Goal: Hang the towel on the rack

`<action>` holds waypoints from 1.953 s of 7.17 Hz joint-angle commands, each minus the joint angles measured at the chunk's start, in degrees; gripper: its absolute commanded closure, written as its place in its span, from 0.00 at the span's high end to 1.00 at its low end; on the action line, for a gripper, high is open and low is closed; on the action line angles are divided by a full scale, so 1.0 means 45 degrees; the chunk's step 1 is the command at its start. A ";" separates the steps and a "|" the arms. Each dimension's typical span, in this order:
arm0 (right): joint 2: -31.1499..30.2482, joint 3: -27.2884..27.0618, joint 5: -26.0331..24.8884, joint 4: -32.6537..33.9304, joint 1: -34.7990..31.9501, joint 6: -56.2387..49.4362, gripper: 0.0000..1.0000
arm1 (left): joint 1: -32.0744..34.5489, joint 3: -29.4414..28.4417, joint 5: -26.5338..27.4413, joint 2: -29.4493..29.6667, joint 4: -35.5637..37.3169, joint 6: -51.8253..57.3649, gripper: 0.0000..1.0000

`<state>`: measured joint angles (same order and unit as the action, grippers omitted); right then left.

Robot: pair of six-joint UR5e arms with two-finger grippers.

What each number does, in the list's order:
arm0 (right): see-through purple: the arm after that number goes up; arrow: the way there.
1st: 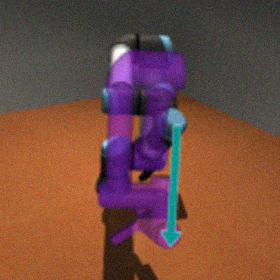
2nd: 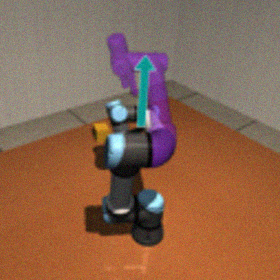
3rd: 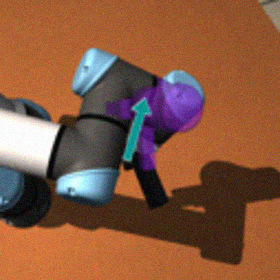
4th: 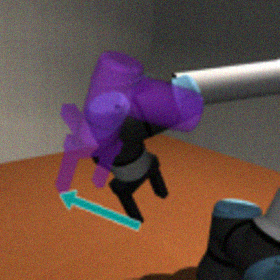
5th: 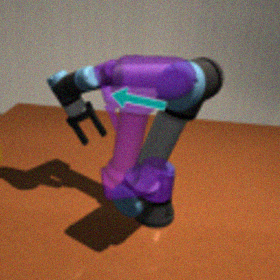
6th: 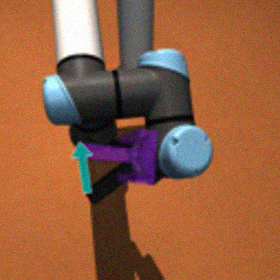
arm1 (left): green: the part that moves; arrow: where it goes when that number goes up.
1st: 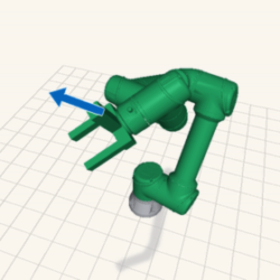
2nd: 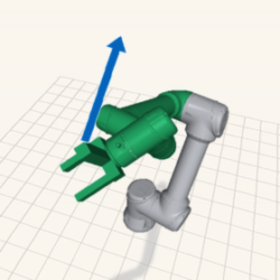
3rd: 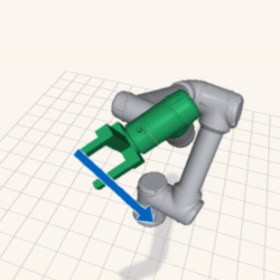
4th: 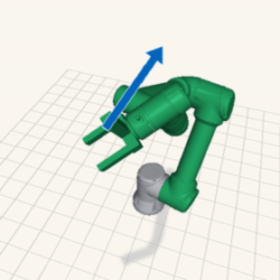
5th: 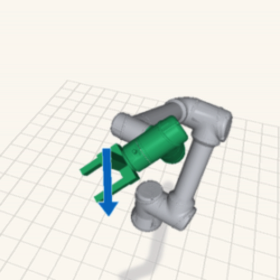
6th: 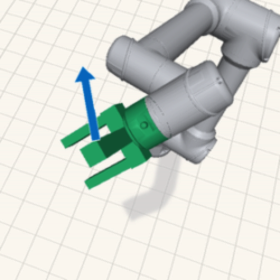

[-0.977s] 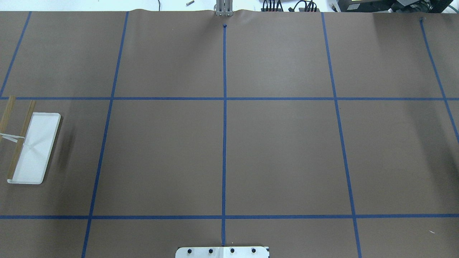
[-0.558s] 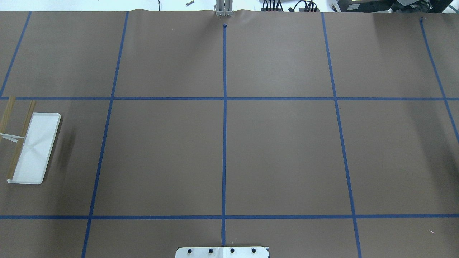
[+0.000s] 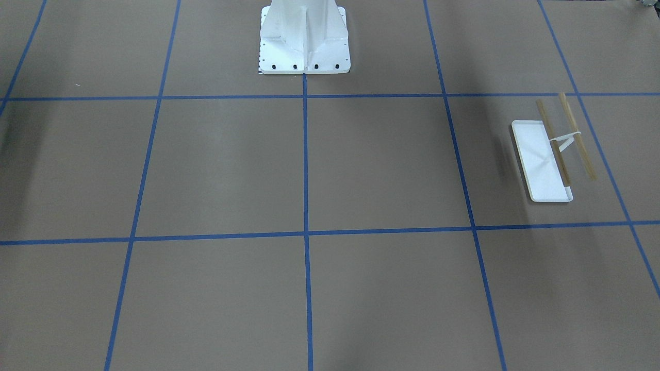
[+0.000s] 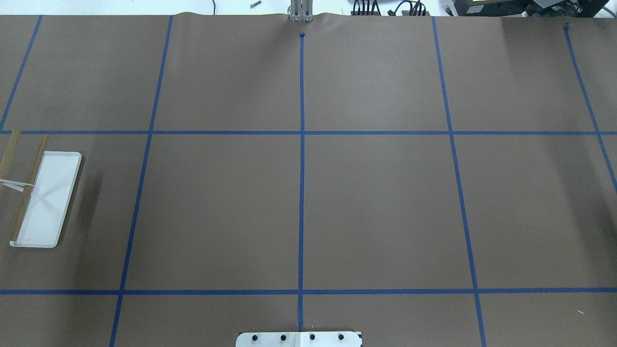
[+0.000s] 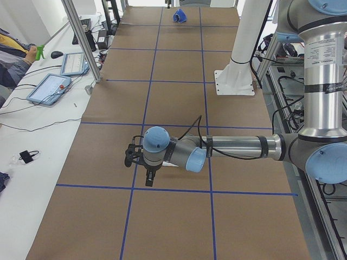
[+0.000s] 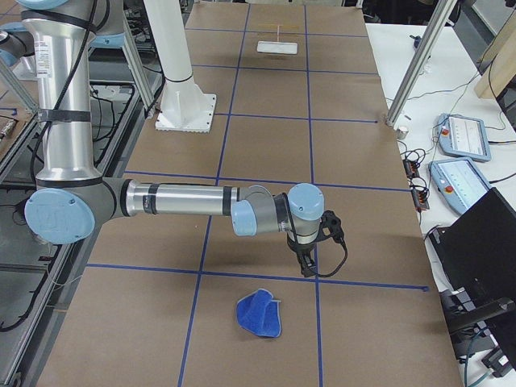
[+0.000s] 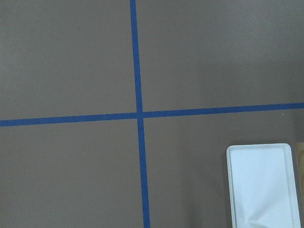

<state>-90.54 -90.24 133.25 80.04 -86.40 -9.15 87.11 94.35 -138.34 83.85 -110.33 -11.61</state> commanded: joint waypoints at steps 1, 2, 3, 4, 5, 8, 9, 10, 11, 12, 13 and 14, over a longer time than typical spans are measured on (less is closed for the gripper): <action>-0.0114 0.0073 -0.0059 0.0007 0.0000 0.0020 1.00 | -0.0002 0.0009 -0.0001 0.0000 -0.0014 0.0002 0.98; -0.0192 0.0306 -0.0059 0.0007 0.0000 -0.0037 1.00 | -0.0002 0.0009 -0.0001 0.0000 -0.0014 0.0002 0.98; -0.0038 0.0675 -0.0098 -0.0032 0.0000 -0.0367 1.00 | 0.0017 -0.0010 -0.0001 0.0000 -0.0014 0.0002 0.98; 0.0157 0.1356 -0.0060 -0.0071 0.0000 -0.0989 1.00 | 0.0017 0.0028 -0.0001 -0.0019 -0.0014 0.0002 0.98; 0.0314 0.1749 -0.0001 -0.0071 0.0000 -0.1285 1.00 | 0.0017 0.0028 -0.0001 0.0000 -0.0014 0.0002 0.98; -0.0345 0.1618 0.0739 -0.0071 -0.0019 -0.5202 0.89 | 0.0017 0.0068 -0.0021 -0.0020 -0.0034 -0.0017 0.98; -0.0658 0.1713 0.0761 -0.0071 -0.0019 -0.6393 0.84 | 0.0017 0.0087 -0.0021 -0.0020 -0.0034 -0.0017 0.98; -0.0874 0.1888 0.0645 0.0006 -0.0019 -0.7701 0.74 | 0.0017 0.0068 -0.0021 -0.0020 -0.0034 -0.0017 0.98; -0.1108 0.2045 0.0044 -0.0032 -0.0019 -0.8410 0.68 | 0.0017 0.0087 -0.0021 -0.0020 -0.0034 0.0002 0.98; -0.0975 0.2530 -0.0774 -0.0051 0.0000 -0.9055 0.68 | 0.0037 0.0068 -0.0021 -0.0020 -0.0034 0.0002 0.98; -0.0877 0.2921 -0.0782 -0.0090 0.0000 -0.9119 0.68 | 0.0037 0.0126 -0.0021 -0.0078 -0.0034 -0.0017 0.98; -0.0896 0.3119 -0.0821 -0.0110 0.0000 -0.9139 0.70 | 0.0037 0.0165 -0.0021 -0.0078 -0.0034 -0.0056 0.98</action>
<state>-94.65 -77.73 130.23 79.68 -86.41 -49.55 87.26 94.89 -138.43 83.58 -110.48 -11.70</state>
